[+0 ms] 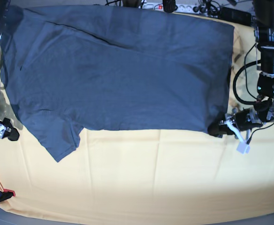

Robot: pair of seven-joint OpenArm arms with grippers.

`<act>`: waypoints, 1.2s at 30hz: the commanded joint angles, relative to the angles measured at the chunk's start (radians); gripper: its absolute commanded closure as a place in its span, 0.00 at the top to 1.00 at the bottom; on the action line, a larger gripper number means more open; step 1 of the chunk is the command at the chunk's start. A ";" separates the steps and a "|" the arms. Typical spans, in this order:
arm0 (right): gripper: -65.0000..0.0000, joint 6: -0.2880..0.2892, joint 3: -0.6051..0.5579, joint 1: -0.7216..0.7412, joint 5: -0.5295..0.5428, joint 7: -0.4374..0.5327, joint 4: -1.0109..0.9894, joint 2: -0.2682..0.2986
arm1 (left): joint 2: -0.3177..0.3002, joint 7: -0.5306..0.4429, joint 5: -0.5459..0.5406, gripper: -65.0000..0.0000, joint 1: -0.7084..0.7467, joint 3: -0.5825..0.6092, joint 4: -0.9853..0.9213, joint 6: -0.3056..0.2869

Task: Fold the T-shirt properly
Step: 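Move left gripper to the hem corner, right gripper to the sleeve, then pinch the shirt's opposite side edge with both grippers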

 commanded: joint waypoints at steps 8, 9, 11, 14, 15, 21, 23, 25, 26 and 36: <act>0.49 0.041 0.005 0.066 -0.043 0.030 -0.159 -0.062 | -0.023 -0.018 -0.024 0.00 -0.031 -0.010 0.014 -0.004; 0.49 0.041 0.005 0.061 -0.057 0.037 -0.158 -0.072 | -0.023 -0.018 -0.025 0.00 -0.031 -0.010 0.014 -0.004; 0.49 0.041 0.005 0.056 -0.060 0.042 -0.158 -0.090 | -0.023 -0.017 -0.025 0.00 -0.031 -0.010 0.014 -0.004; 0.49 0.041 0.005 0.055 -0.060 0.033 -0.158 -0.114 | -0.023 -0.004 -0.026 0.00 -0.031 -0.010 0.014 -0.004; 0.49 0.041 0.005 0.056 -0.060 0.029 -0.158 -0.120 | -0.023 -0.002 -0.026 0.00 -0.031 -0.010 0.014 -0.004; 0.28 0.041 0.005 0.061 -0.068 0.051 -0.158 -0.124 | -0.023 -0.003 -0.025 0.00 -0.031 -0.010 0.014 -0.004; 0.02 0.041 0.005 0.067 -0.095 0.080 -0.158 -0.122 | -0.023 -0.003 -0.025 0.00 -0.031 -0.010 0.014 -0.004; 0.00 0.041 0.005 0.075 -0.114 0.095 -0.157 -0.121 | -0.023 -0.004 -0.025 0.00 -0.032 -0.010 0.014 -0.005; 0.00 0.041 0.005 0.079 -0.117 0.099 -0.157 -0.121 | -0.023 -0.006 -0.025 0.00 -0.032 -0.010 0.014 -0.005; 0.00 0.041 0.005 0.194 -0.166 0.132 -0.157 -0.111 | -0.022 -0.011 -0.023 0.00 -0.148 -0.010 0.014 -0.031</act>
